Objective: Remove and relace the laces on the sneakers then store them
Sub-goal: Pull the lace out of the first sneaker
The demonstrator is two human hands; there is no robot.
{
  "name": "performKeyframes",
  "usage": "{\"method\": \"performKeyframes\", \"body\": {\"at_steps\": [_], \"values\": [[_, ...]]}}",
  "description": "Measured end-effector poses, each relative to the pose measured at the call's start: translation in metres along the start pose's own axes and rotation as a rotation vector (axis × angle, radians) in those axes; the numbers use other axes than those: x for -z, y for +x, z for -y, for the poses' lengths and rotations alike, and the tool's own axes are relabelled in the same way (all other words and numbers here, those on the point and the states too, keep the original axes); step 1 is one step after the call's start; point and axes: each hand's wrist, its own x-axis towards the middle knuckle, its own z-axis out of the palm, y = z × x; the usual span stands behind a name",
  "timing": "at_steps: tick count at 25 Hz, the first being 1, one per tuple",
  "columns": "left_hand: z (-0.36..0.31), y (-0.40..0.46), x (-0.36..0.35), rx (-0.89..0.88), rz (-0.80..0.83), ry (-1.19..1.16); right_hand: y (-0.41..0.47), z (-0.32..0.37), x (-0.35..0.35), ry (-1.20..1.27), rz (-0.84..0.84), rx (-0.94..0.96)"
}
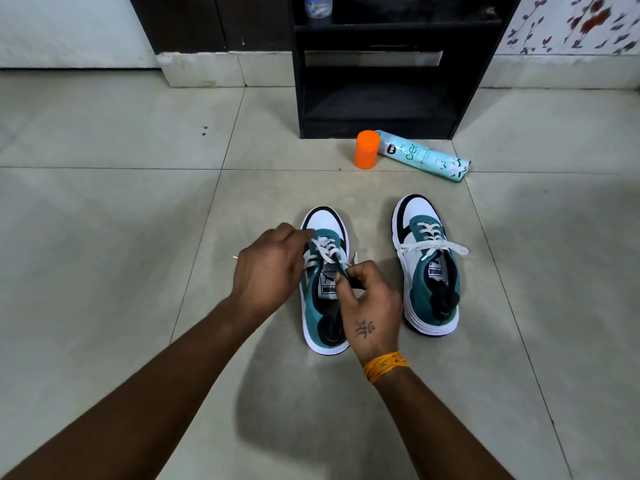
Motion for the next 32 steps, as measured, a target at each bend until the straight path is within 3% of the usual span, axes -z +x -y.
{"method": "performKeyframes", "body": {"at_steps": [2,4,5,7,8,9,10,13,15,17,18,21,22,26,28,29,32], "values": [[0.0,0.007,0.005,-0.217,0.027,0.029,0.0,-0.001,0.0,0.001,-0.009,-0.004],[-0.002,0.008,0.004,-0.156,-0.014,-0.06,-0.001,-0.002,-0.001,-0.012,-0.016,-0.01],[-0.002,0.008,0.002,0.004,-0.084,-0.175,-0.001,-0.002,0.0,-0.018,-0.014,-0.01],[0.002,0.01,0.0,0.554,-0.213,-0.54,0.0,0.0,-0.001,-0.022,-0.008,-0.017],[0.006,0.01,-0.002,0.801,-0.208,-0.659,0.0,0.001,-0.001,-0.024,-0.007,-0.021],[0.008,0.009,-0.003,0.916,-0.154,-0.67,-0.001,0.002,-0.001,-0.027,-0.008,-0.021],[0.01,0.006,-0.003,0.87,-0.077,-0.566,-0.001,0.002,0.0,-0.03,-0.01,-0.017],[0.002,-0.002,0.001,0.307,0.092,-0.111,-0.001,0.004,0.001,-0.042,-0.016,-0.004],[-0.01,0.003,0.006,0.009,0.059,-0.018,-0.001,0.005,0.001,-0.049,-0.014,-0.013],[-0.015,0.002,0.001,-0.147,0.008,-0.043,-0.001,0.004,0.001,-0.052,-0.012,-0.007],[-0.015,0.001,-0.001,-0.113,-0.026,-0.112,-0.001,0.004,0.001,-0.049,-0.009,-0.004],[-0.001,0.002,-0.003,0.346,-0.163,-0.374,-0.001,0.002,0.001,-0.04,-0.004,-0.015],[0.004,0.001,-0.003,0.38,-0.153,-0.357,-0.002,0.002,0.002,-0.039,-0.009,-0.014],[-0.003,0.002,-0.002,-0.082,0.09,-0.196,-0.001,0.003,0.001,-0.049,-0.019,0.0],[-0.009,0.004,-0.003,-0.084,0.075,-0.181,-0.001,0.003,0.0,-0.052,-0.011,0.006],[-0.01,0.005,-0.006,0.031,0.01,-0.238,-0.001,0.004,0.001,-0.055,-0.003,0.004],[-0.001,0.005,-0.01,0.594,-0.116,-0.486,0.001,0.002,0.003,-0.061,0.018,-0.004]]}}
